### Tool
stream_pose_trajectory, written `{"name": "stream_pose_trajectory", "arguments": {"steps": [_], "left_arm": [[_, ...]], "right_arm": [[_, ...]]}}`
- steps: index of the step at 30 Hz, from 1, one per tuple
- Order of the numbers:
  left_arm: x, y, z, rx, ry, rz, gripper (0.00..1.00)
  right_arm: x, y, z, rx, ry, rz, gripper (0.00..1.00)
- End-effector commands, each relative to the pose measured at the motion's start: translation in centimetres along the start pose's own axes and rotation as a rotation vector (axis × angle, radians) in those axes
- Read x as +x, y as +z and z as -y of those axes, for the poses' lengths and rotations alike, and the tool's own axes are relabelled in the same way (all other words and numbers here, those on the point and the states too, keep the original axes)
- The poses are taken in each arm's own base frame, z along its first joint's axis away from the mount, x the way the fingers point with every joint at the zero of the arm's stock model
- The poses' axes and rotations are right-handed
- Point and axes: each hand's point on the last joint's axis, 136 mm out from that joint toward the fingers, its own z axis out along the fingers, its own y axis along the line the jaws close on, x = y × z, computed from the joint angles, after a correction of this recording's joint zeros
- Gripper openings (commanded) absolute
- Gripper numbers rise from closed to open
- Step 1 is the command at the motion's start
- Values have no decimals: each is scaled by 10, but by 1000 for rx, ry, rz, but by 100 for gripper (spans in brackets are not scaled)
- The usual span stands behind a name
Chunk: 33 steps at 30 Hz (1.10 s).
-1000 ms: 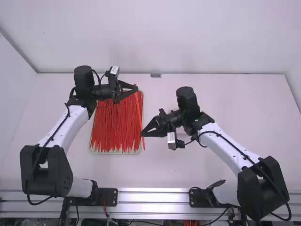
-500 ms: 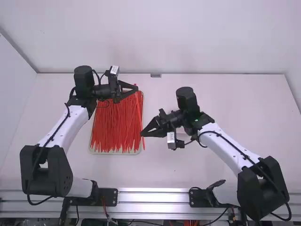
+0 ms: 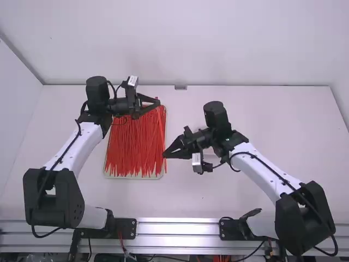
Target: Fasten the cable tie
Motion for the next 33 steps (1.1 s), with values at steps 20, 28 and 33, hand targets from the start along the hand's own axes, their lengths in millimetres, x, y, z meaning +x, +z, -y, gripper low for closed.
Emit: {"name": "stream_pose_trajectory", "arguments": {"steps": [20, 28, 33], "left_arm": [[-1, 0, 7, 11, 108, -3, 4], [-1, 0, 7, 11, 139, -3, 3], [-4, 0, 11, 18, 246, 5, 2]], "right_arm": [[9, -16, 30, 38, 407, -28, 0], [5, -20, 28, 35, 431, 0, 0], [3, -18, 36, 31, 506, 9, 0]]}}
